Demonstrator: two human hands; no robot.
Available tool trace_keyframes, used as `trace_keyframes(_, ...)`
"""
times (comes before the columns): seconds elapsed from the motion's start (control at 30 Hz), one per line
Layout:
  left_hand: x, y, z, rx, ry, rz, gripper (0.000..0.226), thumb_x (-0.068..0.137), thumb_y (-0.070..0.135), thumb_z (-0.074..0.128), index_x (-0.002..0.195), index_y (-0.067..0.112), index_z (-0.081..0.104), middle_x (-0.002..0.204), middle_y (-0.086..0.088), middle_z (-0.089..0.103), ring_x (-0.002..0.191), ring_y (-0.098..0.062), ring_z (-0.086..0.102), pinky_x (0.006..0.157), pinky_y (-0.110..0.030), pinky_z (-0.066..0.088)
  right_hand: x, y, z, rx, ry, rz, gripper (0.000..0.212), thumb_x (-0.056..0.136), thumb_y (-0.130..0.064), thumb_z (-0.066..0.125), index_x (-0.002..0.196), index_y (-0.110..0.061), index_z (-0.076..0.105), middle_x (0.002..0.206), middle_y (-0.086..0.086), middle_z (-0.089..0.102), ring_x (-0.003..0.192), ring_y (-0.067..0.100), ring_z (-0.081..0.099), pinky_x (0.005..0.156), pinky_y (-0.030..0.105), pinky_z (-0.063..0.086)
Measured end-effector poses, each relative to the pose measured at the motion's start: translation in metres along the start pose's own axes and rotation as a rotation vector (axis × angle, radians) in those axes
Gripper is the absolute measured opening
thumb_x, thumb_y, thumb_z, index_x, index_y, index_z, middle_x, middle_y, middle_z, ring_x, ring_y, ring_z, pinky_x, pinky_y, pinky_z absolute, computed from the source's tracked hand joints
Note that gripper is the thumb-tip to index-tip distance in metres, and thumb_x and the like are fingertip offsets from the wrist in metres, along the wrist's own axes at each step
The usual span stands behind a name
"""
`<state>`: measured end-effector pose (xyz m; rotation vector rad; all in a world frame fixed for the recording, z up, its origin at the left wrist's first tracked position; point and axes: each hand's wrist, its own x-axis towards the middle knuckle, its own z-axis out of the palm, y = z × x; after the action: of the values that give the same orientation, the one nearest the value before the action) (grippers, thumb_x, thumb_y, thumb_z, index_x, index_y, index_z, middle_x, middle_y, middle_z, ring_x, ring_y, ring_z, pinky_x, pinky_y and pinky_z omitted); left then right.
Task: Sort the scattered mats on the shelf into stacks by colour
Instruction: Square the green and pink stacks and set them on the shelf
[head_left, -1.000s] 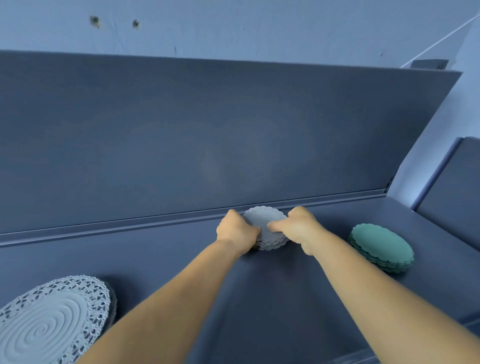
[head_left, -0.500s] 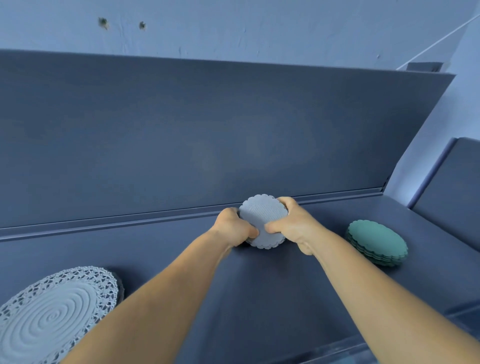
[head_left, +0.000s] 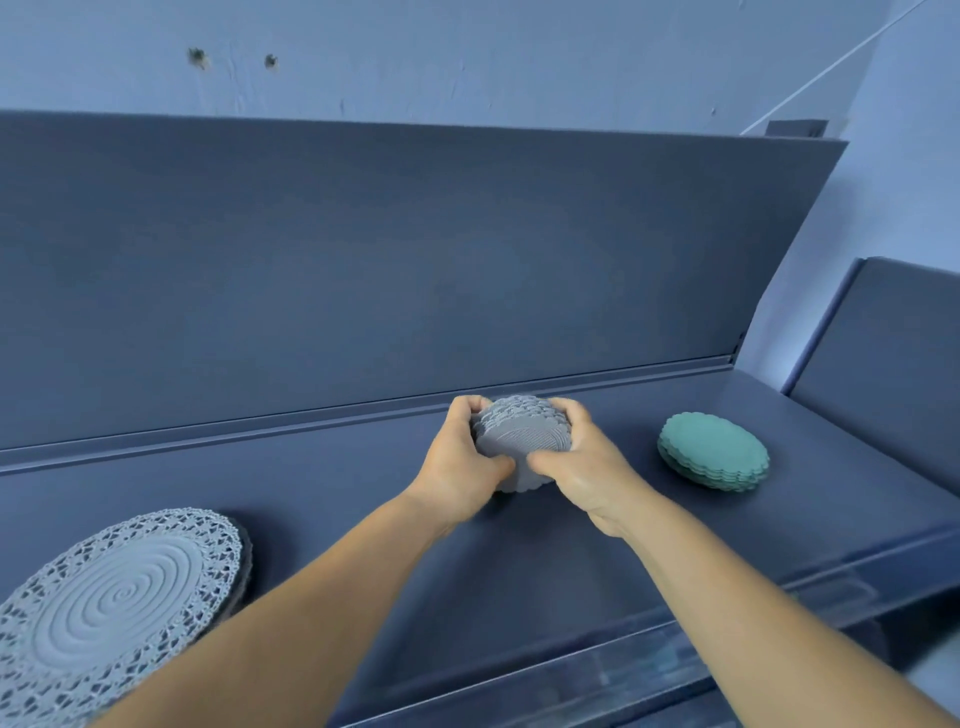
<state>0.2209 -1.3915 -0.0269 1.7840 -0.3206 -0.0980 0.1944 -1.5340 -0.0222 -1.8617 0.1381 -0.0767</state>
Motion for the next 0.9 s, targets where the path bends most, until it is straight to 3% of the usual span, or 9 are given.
trace_keyframes(0.13,-0.002,0.000,0.004,0.080,-0.019,0.009,0.031,0.085,0.001,0.053,0.107,0.020,0.043,0.093,0.003,0.060,0.081,-0.015,0.059,0.075,-0.030,0.052,-0.001,0.000,0.002,-0.024,0.004,0.025,0.048,0.083,-0.002,0.051,0.118,-0.033,0.036,0.098,-0.010,0.052,0.085,0.009,0.050,0.070,0.023,0.042)
trace_keyframes(0.27,-0.003,0.002,0.004,0.093,-0.008,0.000,0.029,0.088,0.003,0.050,0.110,0.021,0.040,0.103,0.002,0.059,0.094,-0.017,0.059,0.082,-0.028,0.051,-0.001,-0.002,0.003,0.024,0.005,0.038,0.055,0.085,-0.004,0.048,0.132,-0.030,0.033,0.114,-0.003,0.051,0.095,0.014,0.048,0.075,0.024,0.041)
trace_keyframes(0.4,-0.002,0.002,0.005,0.096,0.002,-0.004,0.033,0.087,0.002,0.048,0.112,0.019,0.036,0.110,-0.005,0.057,0.091,-0.016,0.055,0.071,-0.021,0.045,0.000,-0.005,0.008,0.028,0.016,0.007,0.055,0.084,-0.002,0.044,0.129,-0.034,0.037,0.120,-0.001,0.051,0.089,0.013,0.048,0.070,0.024,0.040)
trace_keyframes(0.53,0.001,0.003,0.003,0.155,-0.028,-0.020,0.027,0.090,0.001,0.039,0.111,0.016,0.030,0.123,-0.011,0.048,0.103,-0.020,0.049,0.077,-0.026,0.041,0.004,-0.005,0.007,-0.051,0.014,0.032,0.056,0.087,-0.004,0.037,0.134,-0.034,0.033,0.118,0.001,0.052,0.092,0.015,0.047,0.072,0.025,0.040)
trace_keyframes(0.63,0.003,0.003,0.001,0.213,-0.045,-0.014,0.023,0.092,-0.001,0.034,0.108,0.015,0.030,0.123,-0.013,0.048,0.101,-0.020,0.048,0.077,-0.025,0.040,0.005,-0.004,0.004,-0.119,0.009,0.033,0.056,0.089,-0.004,0.033,0.135,-0.036,0.033,0.116,0.000,0.054,0.092,0.017,0.048,0.073,0.026,0.041)
trace_keyframes(0.8,0.004,0.007,0.004,0.238,0.021,-0.008,0.034,0.093,0.006,0.040,0.125,0.016,0.039,0.124,-0.004,0.050,0.103,-0.019,0.051,0.079,-0.026,0.039,0.001,-0.002,-0.010,-0.099,0.103,-0.033,0.049,0.088,-0.004,0.047,0.129,-0.031,0.050,0.115,-0.006,0.063,0.104,0.019,0.059,0.078,0.026,0.046)
trace_keyframes(0.9,0.005,0.017,0.014,0.173,0.054,-0.056,0.037,0.091,0.013,0.051,0.128,0.018,0.046,0.115,0.002,0.055,0.100,-0.017,0.055,0.073,-0.022,0.044,-0.005,-0.003,-0.031,0.012,0.169,-0.024,0.038,0.087,-0.004,0.056,0.122,-0.020,0.057,0.109,-0.006,0.067,0.099,0.014,0.062,0.076,0.021,0.047)
